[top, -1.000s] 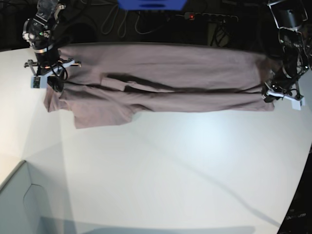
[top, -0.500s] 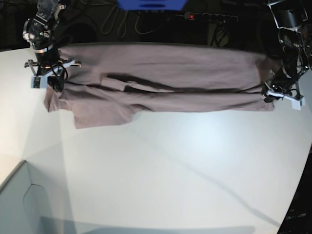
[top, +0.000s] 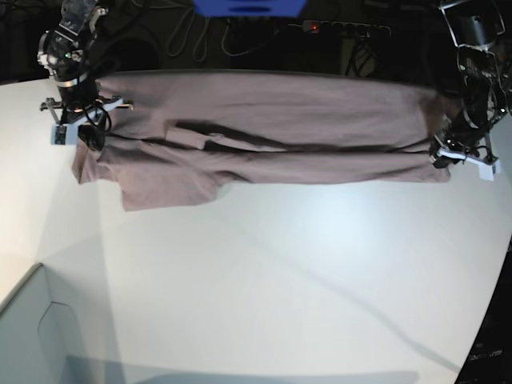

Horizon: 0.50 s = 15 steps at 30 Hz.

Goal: Layout the t-shirt on the table in an organized manner, then fold the t-shirt properly
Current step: 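Hold the folded shirt edge with both grippers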

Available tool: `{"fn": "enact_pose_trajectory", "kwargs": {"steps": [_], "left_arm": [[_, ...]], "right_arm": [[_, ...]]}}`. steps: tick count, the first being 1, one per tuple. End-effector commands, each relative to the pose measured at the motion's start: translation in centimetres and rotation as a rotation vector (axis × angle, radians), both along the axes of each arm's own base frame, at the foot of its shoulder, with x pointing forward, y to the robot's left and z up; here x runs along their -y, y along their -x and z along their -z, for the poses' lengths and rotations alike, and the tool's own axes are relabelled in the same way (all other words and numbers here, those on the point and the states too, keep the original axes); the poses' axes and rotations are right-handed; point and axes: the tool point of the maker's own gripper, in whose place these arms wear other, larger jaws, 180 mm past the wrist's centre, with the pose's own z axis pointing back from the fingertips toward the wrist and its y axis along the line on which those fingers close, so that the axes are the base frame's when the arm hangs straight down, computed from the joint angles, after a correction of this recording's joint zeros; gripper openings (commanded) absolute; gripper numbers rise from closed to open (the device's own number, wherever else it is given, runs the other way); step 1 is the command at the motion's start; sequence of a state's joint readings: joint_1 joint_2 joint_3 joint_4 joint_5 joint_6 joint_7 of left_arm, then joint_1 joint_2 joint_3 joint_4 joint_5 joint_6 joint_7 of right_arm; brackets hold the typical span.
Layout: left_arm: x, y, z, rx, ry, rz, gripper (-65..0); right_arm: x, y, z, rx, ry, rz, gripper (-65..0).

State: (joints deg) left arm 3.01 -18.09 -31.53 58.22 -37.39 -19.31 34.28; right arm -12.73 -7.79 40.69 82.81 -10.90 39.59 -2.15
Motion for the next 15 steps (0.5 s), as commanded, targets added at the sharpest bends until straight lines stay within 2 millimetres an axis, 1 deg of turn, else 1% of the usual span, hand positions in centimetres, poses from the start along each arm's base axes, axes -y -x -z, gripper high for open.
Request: {"fn": "enact_pose_trajectory", "kwargs": {"steps": [1, 3, 4, 5, 6, 8, 10, 12, 15], "left_arm": [[-0.78, 0.02, -0.25, -0.011, -0.022, -0.003, -55.0], [-0.78, -0.01, -0.29, -0.01, -0.023, -0.002, -54.7], [-0.78, -0.01, -0.29, -0.01, -0.023, -0.002, -53.0], [-0.78, -0.01, -0.29, -0.01, -0.023, -0.002, -49.8], [-0.76, 0.01, -0.28, -0.011, -0.022, -0.002, -45.0], [-0.75, 0.07, -0.31, -0.012, -0.024, 0.0, -35.1], [-0.73, 0.1, -0.39, -0.011, -0.026, 0.003, -28.2], [-0.74, 0.07, -0.42, -0.009, -0.026, 0.002, -27.5], [-0.74, 0.07, -0.42, -0.009, -0.026, 0.002, -27.4]], "right_arm": [[0.14, -0.75, -1.17, 0.051, 0.001, -0.002, -65.0], [0.14, -0.68, -1.13, 0.05, 0.001, -0.002, -65.0], [0.14, -0.68, -1.13, 0.05, 0.001, -0.002, -65.0], [0.13, -0.67, -1.11, 0.048, 0.001, -0.002, -65.0], [0.13, -0.67, -1.11, 0.048, 0.001, -0.002, -63.5], [0.15, -0.69, -1.16, 0.049, 0.002, -0.002, -58.5], [0.17, -0.41, -1.08, 0.044, 0.004, -0.002, -52.6], [0.22, -0.26, -1.18, 0.047, 0.007, -0.003, -46.7], [0.28, -0.26, -1.23, 0.048, 0.009, -0.001, -40.9]]}}
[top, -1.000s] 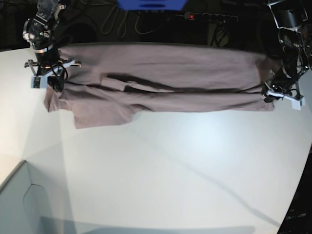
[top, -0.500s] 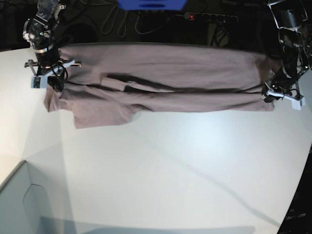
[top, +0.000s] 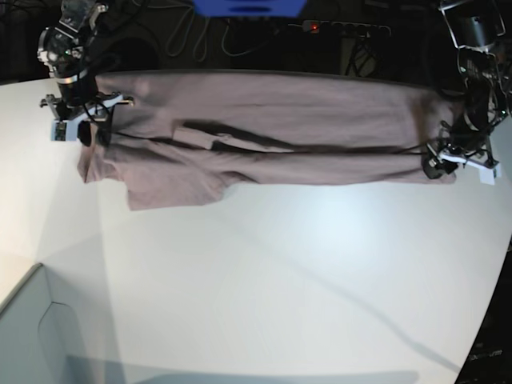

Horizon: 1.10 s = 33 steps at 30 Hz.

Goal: Layout the t-shirt on the table in an organized manner, then fold the t-shirt properly
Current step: 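Hold the folded shirt edge with both grippers, then open both grippers and move them to the folded strip's lower edge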

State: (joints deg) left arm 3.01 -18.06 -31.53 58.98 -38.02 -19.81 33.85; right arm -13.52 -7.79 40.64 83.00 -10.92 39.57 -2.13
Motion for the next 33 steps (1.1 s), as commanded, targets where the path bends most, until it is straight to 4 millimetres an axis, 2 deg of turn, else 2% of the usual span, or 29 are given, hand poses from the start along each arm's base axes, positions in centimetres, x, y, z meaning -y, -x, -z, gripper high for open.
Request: {"fn": "enact_pose_trajectory", "kwargs": {"steps": [1, 8, 10, 12, 15, 19, 26, 33], "left_arm": [[-0.8, 0.6, 0.2, -0.037, -0.026, -0.003, -27.2], [-0.9, 0.3, -0.2, -0.027, -0.023, -0.003, -26.9], [-2.0, 0.4, -1.2, 0.012, -0.006, -0.054, -26.7], [-3.1, 1.2, -1.9, 0.043, 0.017, -0.113, -23.6], [-3.7, 1.0, -3.1, 0.085, 0.017, -0.136, -21.0], [-3.9, 0.7, -3.6, 0.1, 0.012, -0.137, -20.8], [-4.4, 0.2, -4.2, 0.119, 0.002, -0.147, -20.8], [-5.5, -2.9, -6.8, 0.184, -0.019, -0.148, -20.9]], "right_arm": [[0.4, -0.9, -1.8, 0.068, 0.013, 0.002, -39.5], [0.7, -2.2, -5.6, 0.155, 0.076, -0.002, -36.9], [0.7, -2.5, -6.4, 0.172, 0.09, -0.006, -36.9], [0.7, -2.8, -7.1, 0.189, 0.102, -0.009, -36.9], [0.6, -3.1, -7.4, 0.198, 0.103, -0.012, -36.9], [-1.3, -4.4, -7.8, 0.221, 0.085, -0.065, -36.9], [-3.6, -5.5, -8.1, 0.239, 0.066, -0.128, -36.9], [-3.7, -5.7, -8.0, 0.239, 0.062, -0.128, -36.9]]}}
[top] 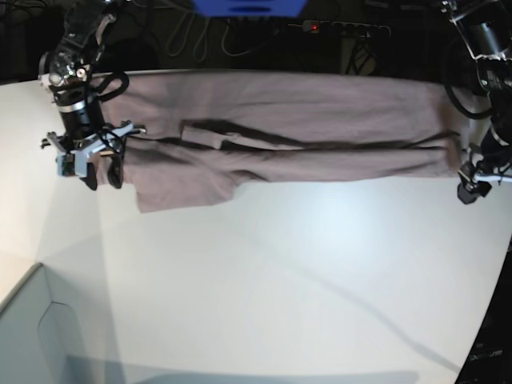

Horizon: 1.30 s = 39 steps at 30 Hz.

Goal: Layout the t-shirt on the table in an organized manner, then fold the t-shirt properly
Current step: 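Open both grippers and move them to the folded strip's lower edge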

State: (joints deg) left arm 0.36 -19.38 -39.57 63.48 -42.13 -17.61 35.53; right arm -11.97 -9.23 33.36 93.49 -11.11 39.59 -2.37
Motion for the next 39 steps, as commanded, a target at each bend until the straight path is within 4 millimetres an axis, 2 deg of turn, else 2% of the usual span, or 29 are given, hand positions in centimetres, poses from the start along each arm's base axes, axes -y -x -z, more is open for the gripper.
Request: {"fn": "enact_pose_trajectory", "kwargs": {"steps": [1, 6, 9, 12, 16, 19, 26, 28, 29, 34, 36, 39], "left_arm": [[-0.7, -0.8, -1.4, 0.038, -0.021, 0.0, -20.9], [-1.2, -2.3, -2.2, 0.007, -0.114, 0.032, -20.9], [-0.4, -2.4, -0.3, -0.068, -0.161, 0.05, -20.9], [-0.5, -2.4, 0.7, -0.125, -0.214, 0.065, -20.9], [0.3, -2.6, 2.6, -0.178, -0.193, 0.075, -20.9], [0.3, -2.4, 3.2, -0.194, -0.185, 0.075, -20.9], [0.5, -2.5, 3.2, -0.191, -0.182, 0.077, -21.3], [0.5, -2.6, 3.2, -0.191, -0.183, 0.078, -25.1], [0.5, -2.5, 3.2, -0.191, -0.182, 0.077, -29.0], [0.5, -2.6, 3.1, -0.188, -0.179, 0.076, -53.0], [0.6, -2.5, 3.2, -0.19, -0.178, 0.077, -64.9], [0.5, -2.6, 3.0, -0.19, -0.179, 0.078, -63.6]], "right_arm": [[0.0, -0.6, -1.4, 0.057, -0.005, -0.005, -36.9], [0.0, -0.6, -1.4, 0.057, -0.005, -0.005, -36.9], [0.1, -0.6, -1.4, 0.057, -0.005, -0.003, -36.9], [0.2, -0.6, -1.4, 0.056, -0.004, 0.001, -36.9], [0.1, -0.6, -1.4, 0.057, -0.004, -0.002, -36.9], [0.2, -0.6, -1.5, 0.058, -0.004, 0.001, -36.9], [0.2, -0.6, -1.5, 0.058, -0.004, 0.001, -36.9], [0.2, -0.6, -1.5, 0.058, -0.004, -0.001, -36.9], [0.1, -0.7, -1.5, 0.06, -0.004, -0.002, -36.9], [0.2, -1.3, -2.0, 0.078, -0.004, 0.001, -36.9], [0.1, -1.4, -2.1, 0.08, -0.004, -0.002, -36.9], [0.0, -1.5, -2.2, 0.083, -0.005, -0.005, -36.9]]}}
